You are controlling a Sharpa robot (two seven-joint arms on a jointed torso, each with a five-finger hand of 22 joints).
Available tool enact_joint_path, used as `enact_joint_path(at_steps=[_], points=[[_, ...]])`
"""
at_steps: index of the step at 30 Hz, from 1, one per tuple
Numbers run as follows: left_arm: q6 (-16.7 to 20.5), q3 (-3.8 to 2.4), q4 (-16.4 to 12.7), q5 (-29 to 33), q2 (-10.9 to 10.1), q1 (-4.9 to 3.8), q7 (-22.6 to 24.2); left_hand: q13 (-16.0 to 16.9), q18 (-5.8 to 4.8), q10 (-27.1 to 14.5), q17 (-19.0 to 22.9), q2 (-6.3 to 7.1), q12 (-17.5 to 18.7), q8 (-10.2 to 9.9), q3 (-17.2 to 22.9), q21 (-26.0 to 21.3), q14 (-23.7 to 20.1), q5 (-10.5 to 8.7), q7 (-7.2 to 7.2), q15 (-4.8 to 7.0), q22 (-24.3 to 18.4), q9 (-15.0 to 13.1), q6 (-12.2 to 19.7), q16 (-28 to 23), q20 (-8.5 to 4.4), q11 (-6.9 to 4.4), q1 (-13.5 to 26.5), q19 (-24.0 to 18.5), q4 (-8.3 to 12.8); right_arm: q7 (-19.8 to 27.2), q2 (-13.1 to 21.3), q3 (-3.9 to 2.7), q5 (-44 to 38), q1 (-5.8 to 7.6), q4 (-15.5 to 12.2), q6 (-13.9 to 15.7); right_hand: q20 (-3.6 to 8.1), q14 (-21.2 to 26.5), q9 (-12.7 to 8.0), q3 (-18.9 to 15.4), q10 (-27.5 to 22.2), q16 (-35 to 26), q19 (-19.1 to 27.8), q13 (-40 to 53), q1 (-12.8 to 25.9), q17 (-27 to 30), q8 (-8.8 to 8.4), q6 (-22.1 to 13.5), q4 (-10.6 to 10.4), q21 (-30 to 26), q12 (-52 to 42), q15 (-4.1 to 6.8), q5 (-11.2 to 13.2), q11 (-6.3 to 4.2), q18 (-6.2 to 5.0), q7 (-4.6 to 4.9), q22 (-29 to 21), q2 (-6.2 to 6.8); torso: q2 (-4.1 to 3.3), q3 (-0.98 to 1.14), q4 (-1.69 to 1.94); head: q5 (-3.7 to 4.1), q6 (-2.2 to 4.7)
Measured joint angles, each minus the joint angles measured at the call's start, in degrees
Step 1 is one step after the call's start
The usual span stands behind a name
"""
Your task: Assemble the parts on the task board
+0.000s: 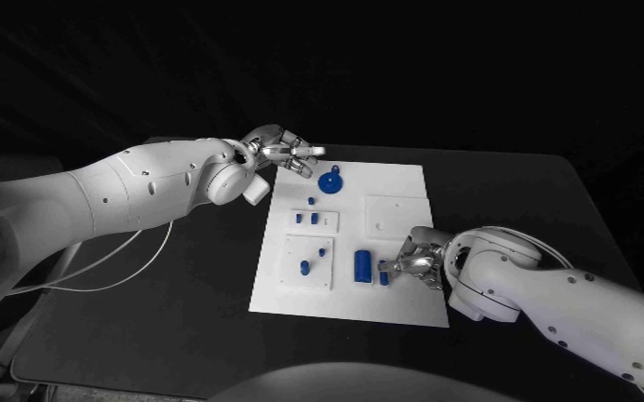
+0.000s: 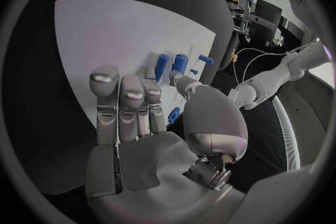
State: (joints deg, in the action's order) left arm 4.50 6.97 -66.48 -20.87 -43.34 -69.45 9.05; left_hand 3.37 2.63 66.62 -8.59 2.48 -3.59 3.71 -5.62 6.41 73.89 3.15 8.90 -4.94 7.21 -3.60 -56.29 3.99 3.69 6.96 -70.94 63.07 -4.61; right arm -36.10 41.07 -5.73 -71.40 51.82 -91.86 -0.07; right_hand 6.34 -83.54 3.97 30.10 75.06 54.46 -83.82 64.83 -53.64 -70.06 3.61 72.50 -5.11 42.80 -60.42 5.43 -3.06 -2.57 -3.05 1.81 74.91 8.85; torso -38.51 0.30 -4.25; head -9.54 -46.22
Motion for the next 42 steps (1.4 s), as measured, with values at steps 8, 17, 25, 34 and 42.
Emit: enact_joint_path(at_steps=[8, 17, 25, 34, 42], points=[[-0.2, 0.00, 0.0, 0.0, 0.0, 0.00, 0.0, 0.0, 0.00, 0.0, 0.0, 0.15, 0.0, 0.0, 0.2, 0.0, 0.0, 0.00, 0.00, 0.00, 0.0, 0.0, 0.0, 0.0, 0.00, 0.00, -0.2, 0.0, -0.2, 0.1, 0.1, -0.02, 0.2, -0.03, -0.1, 0.0, 0.21, 0.0, 0.0, -1.1, 0.0, 0.0, -0.2, 0.0, -0.7, -0.2, 0.00, 0.0, -1.5, 0.0, 0.2, 0.00, 0.0, -0.01, 0.00, 0.00, 0.0, 0.66, 0.00, 0.01, -0.03, 0.02, -0.05], [-0.3, 0.00, 0.0, -0.1, -0.1, 0.00, 0.0, 0.0, 0.00, 0.0, 0.0, 0.27, 0.0, 0.0, 0.3, 0.0, 0.0, 0.00, 0.00, 0.00, -0.1, 0.0, 0.0, 0.0, 0.00, 0.00, -0.3, 0.0, -0.3, 0.6, 0.8, -0.04, 0.5, -0.27, -0.6, -0.2, 0.21, 0.0, 0.0, -7.6, 0.2, 0.0, -0.2, 0.2, -6.5, -0.3, 0.00, 0.4, 2.0, 0.0, 0.2, 0.00, 0.0, -0.21, 0.00, 0.02, 0.0, 0.81, 0.01, -0.01, -0.01, 0.11, 0.01], [-0.3, 0.01, 0.0, -0.1, -0.2, 0.00, 0.0, 0.0, 0.00, 0.0, 0.0, 0.27, 0.0, 0.0, 0.3, 0.0, 0.0, 0.00, 0.00, 0.00, -0.1, 0.0, 0.0, 0.0, 0.00, 0.00, -0.3, 0.0, -0.3, 1.5, 2.2, -0.06, 0.9, -1.27, -1.8, -1.0, 0.21, 0.0, 0.0, -15.5, 0.4, 0.0, -0.2, 0.3, -11.3, -0.3, 0.00, 0.6, 2.4, 0.0, 0.2, -0.01, -0.1, 0.00, 0.01, 0.21, 0.0, 0.86, 0.03, -0.03, -0.01, 0.06, 0.01], [-0.4, 0.01, 0.0, -0.2, -0.2, 0.00, -0.1, 0.0, 0.00, 0.0, 0.0, 0.27, 0.0, 0.0, 0.3, 0.0, 0.0, 0.00, 0.00, 0.00, -0.1, 0.0, 0.0, 0.0, 0.00, 0.00, -0.3, 0.0, -0.3, 1.9, 2.7, -0.12, 1.2, -1.73, -2.1, -1.4, 0.21, 0.0, 0.0, -16.9, 0.4, 0.0, -0.2, 0.3, -11.8, -0.3, 0.00, 0.6, -0.1, 0.0, 0.2, -0.01, -0.1, 0.00, 0.01, 0.21, 0.0, 0.80, 0.02, 0.02, -0.03, -0.02, 0.09], [-0.4, 0.01, 0.0, -0.2, -0.2, 0.00, -0.1, 0.0, 0.00, 0.0, 0.0, 0.27, 0.0, 0.0, 0.3, 0.0, 0.0, 0.00, 0.00, 0.00, -0.1, 0.0, 0.0, 0.0, 0.00, 0.00, -0.3, 0.0, -0.3, 1.9, 2.5, -0.15, 1.4, -1.82, -1.8, -1.2, 0.21, 0.0, 0.1, -13.4, 0.4, 0.0, -0.2, 0.3, -9.9, -0.5, 0.04, 0.8, -2.7, 0.0, 0.2, -0.01, -0.1, 0.00, 0.01, 0.00, 0.0, -1.11, 0.00, 0.03, -0.03, 0.07, 0.11]])
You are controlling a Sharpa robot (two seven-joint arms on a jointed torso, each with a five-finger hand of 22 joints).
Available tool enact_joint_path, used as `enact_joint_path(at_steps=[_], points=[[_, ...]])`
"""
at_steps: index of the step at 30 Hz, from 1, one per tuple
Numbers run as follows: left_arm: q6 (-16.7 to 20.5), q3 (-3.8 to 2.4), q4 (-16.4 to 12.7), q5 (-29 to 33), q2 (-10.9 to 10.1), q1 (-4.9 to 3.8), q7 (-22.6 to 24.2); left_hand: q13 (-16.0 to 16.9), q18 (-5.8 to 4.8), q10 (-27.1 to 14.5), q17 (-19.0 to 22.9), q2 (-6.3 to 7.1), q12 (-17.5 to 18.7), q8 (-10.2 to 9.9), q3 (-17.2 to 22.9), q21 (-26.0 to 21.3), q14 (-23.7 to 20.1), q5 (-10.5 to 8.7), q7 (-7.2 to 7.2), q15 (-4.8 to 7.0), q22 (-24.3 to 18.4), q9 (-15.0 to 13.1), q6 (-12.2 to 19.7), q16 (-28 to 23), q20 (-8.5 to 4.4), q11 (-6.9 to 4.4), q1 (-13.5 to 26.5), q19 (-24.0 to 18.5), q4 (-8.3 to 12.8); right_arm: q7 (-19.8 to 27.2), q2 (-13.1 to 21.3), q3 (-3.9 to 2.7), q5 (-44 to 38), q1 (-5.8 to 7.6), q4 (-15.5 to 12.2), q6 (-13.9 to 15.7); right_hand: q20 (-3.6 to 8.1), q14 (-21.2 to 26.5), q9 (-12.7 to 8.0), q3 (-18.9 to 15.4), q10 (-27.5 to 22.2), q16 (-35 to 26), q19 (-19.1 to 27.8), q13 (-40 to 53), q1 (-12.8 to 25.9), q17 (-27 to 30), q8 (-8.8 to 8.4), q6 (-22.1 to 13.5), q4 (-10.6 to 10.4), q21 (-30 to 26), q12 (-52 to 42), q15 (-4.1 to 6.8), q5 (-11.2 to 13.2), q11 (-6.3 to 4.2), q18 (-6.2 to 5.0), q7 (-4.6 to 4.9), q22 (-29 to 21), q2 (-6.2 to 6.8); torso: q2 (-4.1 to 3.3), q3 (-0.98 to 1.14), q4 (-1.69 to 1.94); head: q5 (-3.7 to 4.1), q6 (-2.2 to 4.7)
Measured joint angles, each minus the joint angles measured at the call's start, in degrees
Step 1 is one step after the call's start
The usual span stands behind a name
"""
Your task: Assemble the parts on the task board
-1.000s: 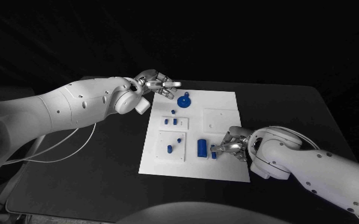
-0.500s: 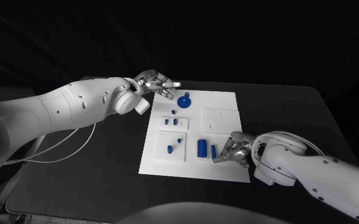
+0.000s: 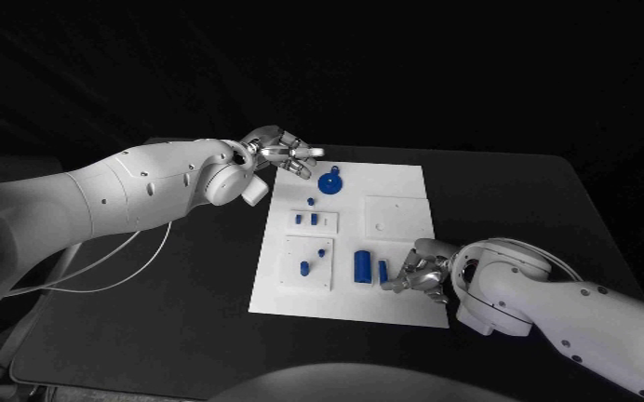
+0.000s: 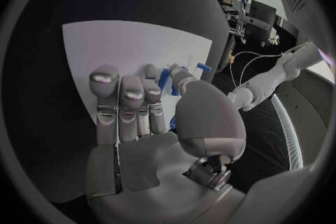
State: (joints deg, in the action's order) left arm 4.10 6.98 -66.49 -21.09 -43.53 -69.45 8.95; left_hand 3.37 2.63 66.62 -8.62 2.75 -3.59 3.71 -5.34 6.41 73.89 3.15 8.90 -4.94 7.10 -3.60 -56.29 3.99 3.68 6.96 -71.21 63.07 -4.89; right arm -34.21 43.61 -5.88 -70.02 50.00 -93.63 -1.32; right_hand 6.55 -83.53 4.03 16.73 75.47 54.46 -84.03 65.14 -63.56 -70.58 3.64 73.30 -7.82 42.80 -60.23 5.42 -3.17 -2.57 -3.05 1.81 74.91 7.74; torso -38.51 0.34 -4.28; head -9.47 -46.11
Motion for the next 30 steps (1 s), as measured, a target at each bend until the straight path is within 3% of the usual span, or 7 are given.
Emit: enact_joint_path(at_steps=[2, 4, 11, 14, 30], points=[[0.0, 0.00, 0.0, 0.0, 0.0, 0.00, 0.0, 0.0, 0.00, 0.0, 0.0, 0.00, 0.0, 0.0, 0.0, 0.0, 0.0, 0.00, 0.00, 0.00, 0.0, 0.0, 0.0, 0.0, 0.00, 0.00, 0.0, 0.0, 0.0, -0.1, -0.2, -0.01, 0.1, -0.01, 0.3, 0.1, 0.00, 0.0, 0.0, 3.0, 0.2, 0.0, 0.0, 0.0, 0.5, -0.1, 0.00, 0.1, -0.3, 0.0, 0.0, 0.00, 0.3, -0.24, 0.00, -0.07, 0.0, -0.16, -0.01, -0.02, 0.01, 0.03, 0.02], [0.0, 0.00, 0.1, 0.0, 0.0, 0.00, -0.1, 0.0, 0.00, 0.0, 0.0, 0.00, 0.0, 0.0, 0.0, 0.0, 0.0, 0.00, 0.00, 0.00, 0.0, 0.0, 0.0, 0.0, 0.00, 0.00, 0.0, 0.0, 0.0, -0.1, -0.3, -0.02, 0.1, -0.02, 0.4, 0.1, 0.00, 0.0, 0.0, 6.1, 0.3, 0.0, 0.0, 0.2, 1.7, -0.3, 0.01, 0.1, 1.0, 0.0, 0.0, 0.00, 0.3, -0.30, 0.00, -0.07, 0.0, -0.12, 0.00, -0.03, 0.01, 0.07, 0.04], [-0.1, 0.01, 0.1, 0.0, 0.1, 0.00, -0.2, 0.0, -0.01, 0.0, 0.0, 0.00, 0.0, 0.0, 0.0, 0.0, 0.0, 0.00, 0.00, 0.00, 0.0, 0.0, 0.0, 0.0, 0.00, 0.00, 0.0, 0.0, 0.0, -0.4, -1.0, -0.07, 0.4, -0.07, 1.3, 0.2, 0.00, -0.2, 0.1, 9.6, 0.3, 0.0, 0.0, 0.4, 1.7, -0.4, 0.35, 0.4, 4.5, 0.0, 0.0, 0.21, 0.3, -0.31, 0.00, -0.16, 0.0, -1.14, 0.00, -0.07, 0.04, 0.09, 0.02], [-0.2, 0.01, 0.1, 0.0, 0.1, 0.00, -0.3, 0.0, 0.00, 0.0, -0.1, 0.00, 0.0, 0.0, 0.0, 0.0, 0.0, 0.00, 0.00, 0.00, 0.0, 0.0, 0.0, 0.0, 0.00, 0.00, 0.0, 0.0, 0.0, -0.4, -1.3, -0.11, 0.5, -0.14, 1.6, 0.4, 0.00, -0.2, 0.1, 10.2, 0.3, 0.0, 0.0, 0.6, 2.9, -0.4, 0.46, 0.4, 5.8, 0.0, 0.0, 0.21, 0.3, -0.31, 0.00, -0.21, 0.0, -1.74, 0.00, -0.07, 0.07, 0.09, -0.02], [-0.2, 0.01, 0.1, -0.1, 0.2, 0.00, -0.4, 0.0, 0.00, 0.0, -0.1, 0.00, 0.0, 0.0, 0.0, 0.0, 0.0, 0.00, 0.00, 0.00, 0.0, 0.0, 0.0, 0.0, 0.00, 0.00, 0.0, 0.0, 0.0, -0.4, -1.7, -0.16, 1.1, -0.24, 2.1, 0.6, 0.00, -0.2, 0.0, 9.9, 0.3, 0.0, 0.0, 0.6, 3.8, -0.5, 0.15, 0.7, 6.1, 0.0, 0.0, 0.20, 0.3, -0.30, 0.00, -0.35, 0.0, -0.84, 0.03, -0.07, 0.04, 0.12, 0.16]])
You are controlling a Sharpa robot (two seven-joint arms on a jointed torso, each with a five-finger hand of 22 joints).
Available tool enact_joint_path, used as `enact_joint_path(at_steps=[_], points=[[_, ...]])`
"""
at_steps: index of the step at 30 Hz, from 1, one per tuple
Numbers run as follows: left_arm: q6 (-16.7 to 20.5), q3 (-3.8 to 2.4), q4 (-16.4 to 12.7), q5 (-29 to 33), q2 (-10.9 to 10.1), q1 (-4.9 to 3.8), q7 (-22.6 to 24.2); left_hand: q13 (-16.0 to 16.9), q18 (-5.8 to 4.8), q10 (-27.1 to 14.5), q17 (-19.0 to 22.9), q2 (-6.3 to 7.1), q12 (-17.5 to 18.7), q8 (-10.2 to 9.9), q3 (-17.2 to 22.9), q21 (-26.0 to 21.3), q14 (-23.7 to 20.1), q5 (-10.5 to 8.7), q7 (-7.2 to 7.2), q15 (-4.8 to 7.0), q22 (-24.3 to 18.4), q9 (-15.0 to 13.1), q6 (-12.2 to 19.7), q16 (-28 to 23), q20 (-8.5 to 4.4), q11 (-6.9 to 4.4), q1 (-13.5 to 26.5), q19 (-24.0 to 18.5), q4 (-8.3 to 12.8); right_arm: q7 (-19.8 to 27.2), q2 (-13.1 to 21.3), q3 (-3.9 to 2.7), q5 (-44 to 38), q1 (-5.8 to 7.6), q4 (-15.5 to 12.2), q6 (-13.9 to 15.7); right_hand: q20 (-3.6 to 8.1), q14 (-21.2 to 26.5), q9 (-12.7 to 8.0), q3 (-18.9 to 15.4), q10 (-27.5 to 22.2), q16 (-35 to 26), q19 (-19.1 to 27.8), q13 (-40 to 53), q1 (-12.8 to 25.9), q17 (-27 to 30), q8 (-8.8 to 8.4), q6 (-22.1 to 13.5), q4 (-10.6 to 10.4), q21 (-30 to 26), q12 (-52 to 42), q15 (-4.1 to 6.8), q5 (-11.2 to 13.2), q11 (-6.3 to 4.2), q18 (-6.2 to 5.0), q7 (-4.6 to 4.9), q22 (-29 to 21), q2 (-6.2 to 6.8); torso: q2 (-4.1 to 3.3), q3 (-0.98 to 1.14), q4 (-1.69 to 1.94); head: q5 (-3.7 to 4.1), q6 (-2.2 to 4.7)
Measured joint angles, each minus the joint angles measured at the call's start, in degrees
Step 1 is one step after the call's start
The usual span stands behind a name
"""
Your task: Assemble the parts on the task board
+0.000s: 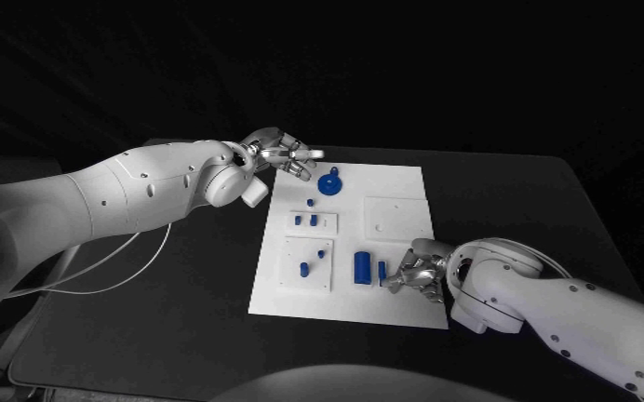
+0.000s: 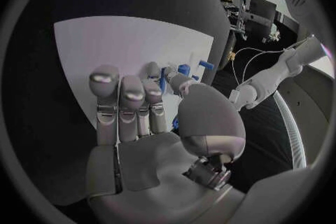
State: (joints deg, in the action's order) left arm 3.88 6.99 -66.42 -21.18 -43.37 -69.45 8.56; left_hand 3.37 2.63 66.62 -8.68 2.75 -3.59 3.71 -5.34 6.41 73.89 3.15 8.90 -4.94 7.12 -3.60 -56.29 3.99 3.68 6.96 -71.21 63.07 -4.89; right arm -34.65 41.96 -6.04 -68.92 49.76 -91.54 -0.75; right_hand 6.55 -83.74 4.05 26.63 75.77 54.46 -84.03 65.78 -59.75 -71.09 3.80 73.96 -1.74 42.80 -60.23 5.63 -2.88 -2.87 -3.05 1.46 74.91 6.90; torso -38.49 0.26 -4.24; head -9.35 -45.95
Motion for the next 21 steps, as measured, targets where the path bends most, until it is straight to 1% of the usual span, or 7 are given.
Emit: enact_joint_path(at_steps=[6, 8, 11, 13, 15, 19, 21], points=[[0.7, 0.01, -0.1, 0.0, 0.0, 0.00, 0.2, 0.0, 0.00, -0.5, -0.1, 0.00, 0.0, 0.0, 0.2, 0.0, -0.2, 0.00, 0.00, 0.21, -0.1, 0.0, 0.0, 0.0, 0.00, 0.09, 0.0, 0.0, 0.2, 1.0, 1.5, -0.10, 1.8, 0.01, 0.2, 0.1, 0.00, 0.0, 0.1, -5.7, -0.3, -0.4, 0.0, -0.2, 1.7, 0.1, 0.02, -0.8, -2.3, -0.5, 0.8, 0.00, 0.0, 0.33, -0.01, 0.07, 0.0, 3.42, 0.01, -0.03, 0.00, 0.31, 0.51], [1.2, 0.01, -0.1, 0.0, 0.0, 0.00, 0.4, 0.0, 0.00, -0.5, -0.1, 0.00, 0.0, 0.0, 0.2, 0.0, -0.2, 0.00, 0.00, 0.21, -0.1, 0.0, 0.0, 0.0, 0.00, 0.09, 0.0, 0.0, 0.2, 2.1, 2.1, -0.24, 2.8, 0.00, 0.3, 0.2, 0.00, 0.0, 0.6, -9.3, -0.6, -0.4, 0.0, -0.2, -0.1, 0.2, 0.03, -2.3, -3.9, -1.0, 0.8, 0.00, 0.0, 0.63, 0.00, 0.00, 0.0, 3.21, 0.04, -0.03, -0.04, 0.47, 0.86], [2.3, 0.01, -0.1, 0.3, 0.0, 0.00, 1.1, 0.0, 0.00, -0.4, -0.2, -0.25, 0.0, 0.0, -0.1, 0.2, -0.2, 0.00, 0.00, 0.21, -0.1, 0.0, 0.0, 0.0, 0.00, -0.05, -0.2, 0.0, 0.9, 4.9, 3.2, -1.05, 4.6, -0.15, 0.8, 0.7, 0.00, -0.1, 1.3, -15.1, -0.8, -0.7, 0.0, -0.2, -3.2, 0.3, -0.07, -4.8, -5.8, -1.2, 0.5, -0.31, -1.9, 0.78, 0.00, 1.81, 0.0, 2.12, 0.07, -0.01, -0.10, 0.82, 1.55], [3.3, 0.01, 0.0, 0.8, 0.1, 0.00, 1.8, 0.0, 0.00, -0.2, -0.3, -0.86, 0.0, 0.0, -0.6, 0.4, -0.2, 0.00, -0.03, 0.21, -0.1, 0.0, 0.0, 0.0, 0.00, -0.23, -0.2, 0.0, 1.5, 7.8, 3.8, -2.15, 6.2, -0.30, 1.9, 1.5, 0.00, 0.2, 2.0, -20.0, -1.0, -1.0, 0.0, -0.3, -4.8, 0.5, -0.46, -5.4, -5.3, -2.4, 0.4, -0.57, -6.6, 1.03, 0.00, 2.18, 0.0, 0.42, 0.13, 0.00, -0.14, 1.21, 2.27], [4.3, 0.01, 0.1, 1.6, 0.2, 0.00, 2.7, 0.0, 0.00, 0.0, -0.3, -1.47, 0.0, 0.0, -0.7, 0.4, -0.2, 0.00, -0.46, 0.21, -0.1, 0.0, -0.5, 0.0, 0.00, -0.45, -0.3, 0.0, 2.3, 10.8, 4.2, -3.49, 7.8, -0.35, 3.2, 2.2, 0.00, 0.2, 2.3, -22.7, -0.9, -1.0, 0.0, -0.1, -5.6, 0.5, -0.32, -5.4, -3.5, -2.6, -0.4, -0.57, -8.1, 1.15, 0.00, 2.18, 0.0, -1.71, 0.19, 0.00, -0.18, 1.57, 3.10], [6.9, -0.02, 0.2, 4.0, 0.5, 0.00, 4.7, 0.0, 0.00, 0.1, -0.3, -3.04, 0.0, 0.0, -1.6, 0.4, -0.2, 0.69, -0.62, 0.21, -0.1, 0.0, -1.4, 0.0, 0.00, -0.55, -1.1, 0.0, 4.3, 18.2, 4.1, -6.96, 12.0, -0.20, 7.1, 3.6, 0.00, 0.2, 2.4, -24.2, -0.4, -0.3, 0.0, 1.1, -6.8, 0.1, -0.31, -5.7, 0.1, -1.9, -1.8, -0.56, -11.2, 1.23, 0.00, 2.08, 0.0, -4.17, 0.38, 0.01, -0.27, 2.45, 5.95], [7.9, -0.03, 0.3, 5.1, 0.5, 0.00, 5.4, 0.0, 0.00, 0.1, -0.2, -3.14, 0.0, 0.0, -1.9, 0.4, -0.2, 0.78, -0.72, 0.21, -0.1, 0.0, -1.5, 0.0, 0.00, -0.55, -1.2, 0.0, 4.9, 21.4, 3.6, -8.40, 14.0, 0.14, 9.9, 4.2, 0.00, 0.2, 2.4, -24.5, -0.4, -0.2, 0.0, 1.1, -7.2, 0.2, -0.32, -5.7, 1.4, -1.9, -1.8, -0.56, -11.9, 1.23, -0.86, 2.08, 0.0, -4.93, 0.52, 0.04, -0.34, 2.95, 7.40]])
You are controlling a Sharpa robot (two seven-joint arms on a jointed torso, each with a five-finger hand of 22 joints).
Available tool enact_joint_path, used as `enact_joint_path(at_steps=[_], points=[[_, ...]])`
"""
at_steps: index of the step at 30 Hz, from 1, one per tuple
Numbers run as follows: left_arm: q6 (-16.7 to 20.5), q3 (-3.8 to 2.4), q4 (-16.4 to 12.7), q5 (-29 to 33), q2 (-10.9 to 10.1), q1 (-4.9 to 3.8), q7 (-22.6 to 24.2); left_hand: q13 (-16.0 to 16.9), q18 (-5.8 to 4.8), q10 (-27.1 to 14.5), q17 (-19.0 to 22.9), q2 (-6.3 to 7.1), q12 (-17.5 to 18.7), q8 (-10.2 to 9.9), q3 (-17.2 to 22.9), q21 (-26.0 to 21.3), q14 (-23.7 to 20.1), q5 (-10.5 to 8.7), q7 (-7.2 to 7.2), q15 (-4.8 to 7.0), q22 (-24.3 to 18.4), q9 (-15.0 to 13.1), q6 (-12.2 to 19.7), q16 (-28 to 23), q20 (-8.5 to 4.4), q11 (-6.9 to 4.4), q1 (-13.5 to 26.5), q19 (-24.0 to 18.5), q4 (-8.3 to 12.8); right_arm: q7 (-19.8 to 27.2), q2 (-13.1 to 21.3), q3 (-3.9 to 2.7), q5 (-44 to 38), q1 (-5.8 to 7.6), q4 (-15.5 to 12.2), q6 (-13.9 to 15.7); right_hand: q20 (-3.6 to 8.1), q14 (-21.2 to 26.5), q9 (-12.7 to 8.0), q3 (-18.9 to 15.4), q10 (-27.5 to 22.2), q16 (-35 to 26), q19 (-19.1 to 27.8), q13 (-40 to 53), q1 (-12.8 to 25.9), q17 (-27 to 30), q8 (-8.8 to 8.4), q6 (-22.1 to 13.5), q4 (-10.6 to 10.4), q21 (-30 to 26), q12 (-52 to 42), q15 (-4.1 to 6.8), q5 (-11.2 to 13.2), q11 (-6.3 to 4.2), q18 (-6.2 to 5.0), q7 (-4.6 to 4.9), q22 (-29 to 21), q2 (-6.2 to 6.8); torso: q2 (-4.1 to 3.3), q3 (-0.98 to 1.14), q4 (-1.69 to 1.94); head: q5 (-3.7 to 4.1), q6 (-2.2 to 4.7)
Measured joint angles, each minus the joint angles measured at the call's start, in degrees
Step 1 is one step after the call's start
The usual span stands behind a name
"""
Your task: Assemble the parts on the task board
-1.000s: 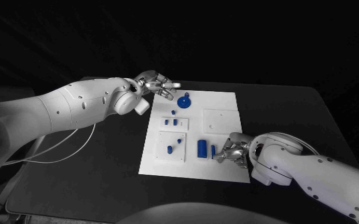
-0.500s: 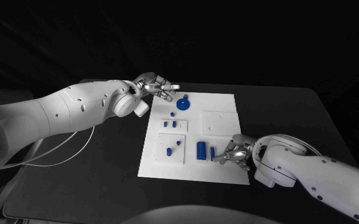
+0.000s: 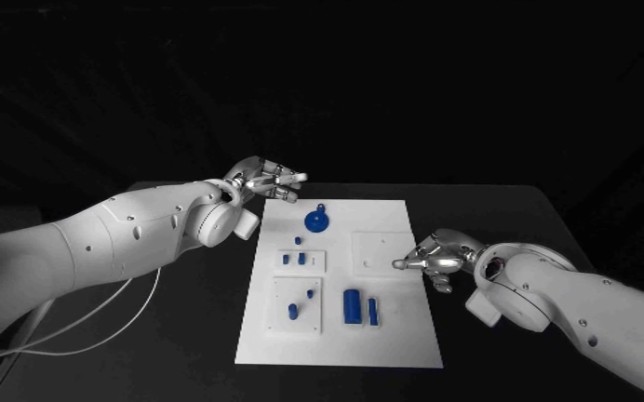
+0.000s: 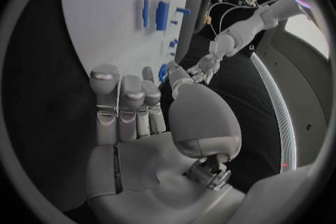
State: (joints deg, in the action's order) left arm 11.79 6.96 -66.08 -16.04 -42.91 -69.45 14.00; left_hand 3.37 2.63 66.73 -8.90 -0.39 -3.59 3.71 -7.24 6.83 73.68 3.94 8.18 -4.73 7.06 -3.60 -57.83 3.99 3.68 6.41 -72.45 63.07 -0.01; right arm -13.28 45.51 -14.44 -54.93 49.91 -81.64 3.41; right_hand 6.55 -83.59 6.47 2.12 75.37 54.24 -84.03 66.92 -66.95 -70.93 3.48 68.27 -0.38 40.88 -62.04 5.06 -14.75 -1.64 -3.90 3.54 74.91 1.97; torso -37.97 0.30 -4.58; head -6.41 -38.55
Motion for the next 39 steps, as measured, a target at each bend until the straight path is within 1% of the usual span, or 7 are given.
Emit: enact_joint_path(at_steps=[11, 18, 25, 28, 31, 34, 39], points=[[2.5, -0.16, 5.8, 4.7, 2.0, -0.67, 3.0, 0.0, 0.00, -4.0, 2.0, -1.99, 0.0, 0.0, -0.5, -0.3, -4.0, 0.77, -0.75, -1.34, -0.5, -0.1, 1.0, -0.2, 1.18, 1.36, -1.0, -1.1, 2.1, 14.4, -9.2, -3.10, 13.9, 4.07, 21.8, 4.1, -5.03, 16.7, -1.7, 7.3, -14.7, -24.2, 11.8, -27.2, -2.5, 18.9, 0.00, -6.0, 9.6, -35.7, 28.3, -4.84, -5.0, 3.43, -1.54, 2.32, -14.0, -3.24, 2.04, 0.10, -1.20, 0.32, 6.30], [2.4, -0.35, 11.3, 8.5, 6.0, -1.62, 5.9, 0.0, 0.93, -4.6, 4.6, -4.03, 0.0, 0.0, -0.5, -0.7, -6.7, 2.00, -1.35, -1.69, -1.0, 0.0, -0.1, -0.2, 1.84, 0.81, -2.8, -1.0, 3.0, 20.8, -13.5, -6.43, 23.4, 4.92, 31.5, 5.1, -13.78, 27.6, -2.9, 17.0, -14.6, -46.0, 32.5, -60.3, 1.3, 49.4, 0.17, -11.5, 11.5, -37.4, 55.6, -11.87, -5.2, 8.60, -1.04, 3.56, -42.5, -2.68, 3.41, 0.57, -1.64, -0.59, 7.68], [2.1, -0.42, 15.7, 11.8, 8.9, -1.83, 7.7, 0.0, 1.84, -6.8, 5.2, -4.22, 0.0, 0.0, -1.0, -2.5, -11.5, 2.00, -1.65, -2.67, -2.4, 0.1, 3.1, -0.2, 3.60, 0.65, -3.0, -2.8, 3.6, 24.9, -15.4, -8.11, 28.9, 5.16, 33.8, 4.2, -21.10, 24.2, -3.0, 14.8, -17.1, -50.5, 33.2, -63.6, 1.0, 67.4, 0.17, -14.6, 11.5, -36.7, 58.4, -12.12, -4.6, 8.91, -8.17, 3.38, -70.4, -3.49, 4.07, 0.99, -1.68, -1.16, 7.90], [2.1, -0.41, 15.9, 12.1, 9.0, -1.81, 7.8, -0.6, 1.85, -10.1, 5.9, -3.82, 0.8, -0.8, 0.4, -3.4, -15.0, 1.07, -2.87, -1.38, -3.4, 0.7, 12.5, -1.1, 2.70, -0.58, 0.8, -5.8, 3.1, 25.3, -15.4, -8.12, 29.3, 5.18, 33.7, 4.1, -19.20, 27.2, -3.7, 11.4, -21.6, -51.3, 42.2, -64.2, 4.4, 68.1, -0.63, -24.3, 9.4, -37.3, 59.2, -11.17, -1.2, 7.89, -7.01, 2.32, -71.7, -3.75, 4.11, 0.99, -1.61, -1.23, 7.77], [2.2, -0.51, 15.1, 12.1, 8.7, -1.57, 7.7, -1.7, 0.19, -26.5, 7.0, -2.28, 1.9, -1.9, 3.0, -4.7, -27.5, -0.85, -4.88, 0.92, -4.8, 1.9, 29.7, -2.3, 0.28, -2.83, 9.3, -22.4, 1.9, 25.2, -15.0, -7.50, 29.3, 5.21, 33.1, 4.4, -14.29, 43.5, -4.7, 6.3, -40.4, -52.4, 58.1, -65.2, 11.7, 69.1, -1.75, -41.0, 6.0, -38.7, 60.3, -8.87, 4.8, 5.53, -2.76, 0.12, -72.9, -3.10, 4.15, 1.00, -1.52, -0.98, 7.75], [2.7, -0.93, 13.1, 12.1, 8.1, -1.02, 7.7, -2.4, -0.45, -42.2, 7.8, -1.20, 2.4, -2.4, 4.6, -5.6, -45.1, -2.06, -6.20, 2.45, -5.7, 2.6, 40.9, -2.9, -1.29, -4.26, 16.9, -38.3, 1.1, 25.2, -14.2, -6.26, 29.7, 5.37, 31.2, 5.2, -11.22, 59.2, -5.4, 2.9, -54.2, -53.0, 68.4, -65.9, 29.0, 69.9, -2.38, -51.9, 3.8, -39.6, 61.0, -7.34, 8.8, 3.98, -0.09, -1.38, -73.7, -2.63, 4.33, 0.91, -1.10, -0.29, 7.43], [4.9, -1.95, 7.2, 12.3, 6.6, 0.62, 7.9, -2.9, -0.89, -56.5, 8.4, -0.30, 2.9, -3.1, 6.1, -6.2, -61.7, -3.10, -7.36, 3.77, -6.5, 3.2, 50.8, -3.3, -2.69, -5.52, 46.3, -52.7, 0.4, 26.0, -12.2, -2.93, 31.5, 6.19, 25.3, 7.9, -8.50, 73.3, -6.0, 0.1, -66.5, -53.6, 77.4, -66.5, 50.7, 70.5, -2.77, -61.3, 1.7, -40.2, 61.4, -6.04, 12.2, 2.64, 1.85, -2.61, -74.4, -2.25, 5.05, 0.54, 0.58, 2.16, 6.23]])
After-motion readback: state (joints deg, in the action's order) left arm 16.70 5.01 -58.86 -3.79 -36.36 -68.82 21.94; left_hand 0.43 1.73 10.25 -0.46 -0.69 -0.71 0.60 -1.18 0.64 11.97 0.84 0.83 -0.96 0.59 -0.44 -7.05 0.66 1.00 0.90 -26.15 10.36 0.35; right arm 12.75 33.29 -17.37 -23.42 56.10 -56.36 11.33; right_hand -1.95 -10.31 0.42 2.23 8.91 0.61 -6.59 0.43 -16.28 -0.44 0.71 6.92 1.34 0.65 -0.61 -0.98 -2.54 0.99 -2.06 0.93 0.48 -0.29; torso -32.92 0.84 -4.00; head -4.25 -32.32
